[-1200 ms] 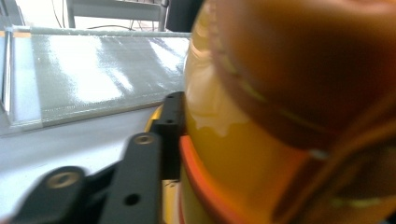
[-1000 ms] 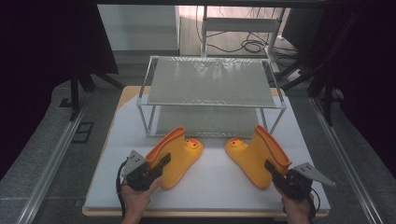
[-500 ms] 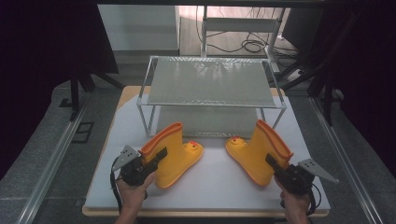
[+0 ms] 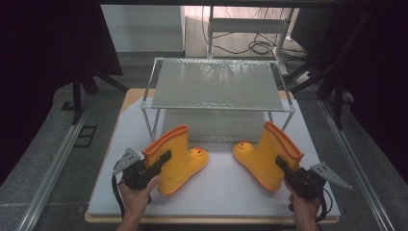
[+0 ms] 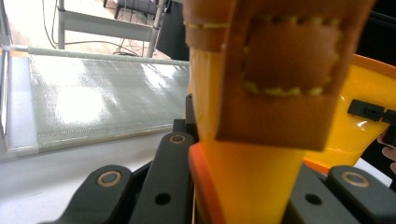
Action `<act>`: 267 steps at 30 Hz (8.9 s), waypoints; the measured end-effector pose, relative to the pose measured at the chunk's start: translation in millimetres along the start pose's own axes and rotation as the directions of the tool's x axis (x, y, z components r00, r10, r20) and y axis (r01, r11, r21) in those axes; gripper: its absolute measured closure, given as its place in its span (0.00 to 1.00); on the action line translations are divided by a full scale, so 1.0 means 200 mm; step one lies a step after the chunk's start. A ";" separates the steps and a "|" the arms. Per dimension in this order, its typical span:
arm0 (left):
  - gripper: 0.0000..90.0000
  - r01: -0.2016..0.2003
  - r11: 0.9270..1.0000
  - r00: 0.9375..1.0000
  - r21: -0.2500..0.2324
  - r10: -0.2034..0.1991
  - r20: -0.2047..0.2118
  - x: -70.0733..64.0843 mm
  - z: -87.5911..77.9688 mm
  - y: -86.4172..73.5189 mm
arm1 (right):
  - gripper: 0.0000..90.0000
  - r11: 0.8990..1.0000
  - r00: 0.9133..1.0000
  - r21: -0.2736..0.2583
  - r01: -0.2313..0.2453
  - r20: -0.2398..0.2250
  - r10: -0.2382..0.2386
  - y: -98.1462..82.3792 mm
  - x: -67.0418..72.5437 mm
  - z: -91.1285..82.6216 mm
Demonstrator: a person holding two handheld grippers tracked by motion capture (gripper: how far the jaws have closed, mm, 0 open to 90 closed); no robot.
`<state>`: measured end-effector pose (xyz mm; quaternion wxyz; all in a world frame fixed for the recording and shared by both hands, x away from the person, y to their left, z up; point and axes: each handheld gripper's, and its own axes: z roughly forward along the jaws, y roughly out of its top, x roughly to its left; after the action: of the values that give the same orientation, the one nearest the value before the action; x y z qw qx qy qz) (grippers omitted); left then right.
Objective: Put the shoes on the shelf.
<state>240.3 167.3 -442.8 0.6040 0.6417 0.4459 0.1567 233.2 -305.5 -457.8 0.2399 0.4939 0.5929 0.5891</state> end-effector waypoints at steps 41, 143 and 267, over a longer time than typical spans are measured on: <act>0.92 -0.026 1.000 0.999 -0.014 0.026 0.033 -0.03 -0.04 0.03 | 0.77 0.987 0.992 0.099 0.123 0.015 -0.125 0.00 0.01 0.01; 0.92 0.246 0.916 0.951 -0.316 -0.165 0.262 0.05 0.14 0.92 | 0.93 0.923 0.977 -0.355 -0.148 -0.198 0.080 0.91 0.11 0.16; 0.81 0.074 0.927 0.995 -0.367 -0.092 -0.030 0.20 0.79 0.98 | 0.80 0.950 0.998 -0.308 0.057 0.041 -0.047 0.86 0.18 1.05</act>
<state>455.0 121.8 -311.9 0.7082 0.4950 0.4497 0.2262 453.2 -208.9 -326.3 0.3395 0.4444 0.5022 0.6596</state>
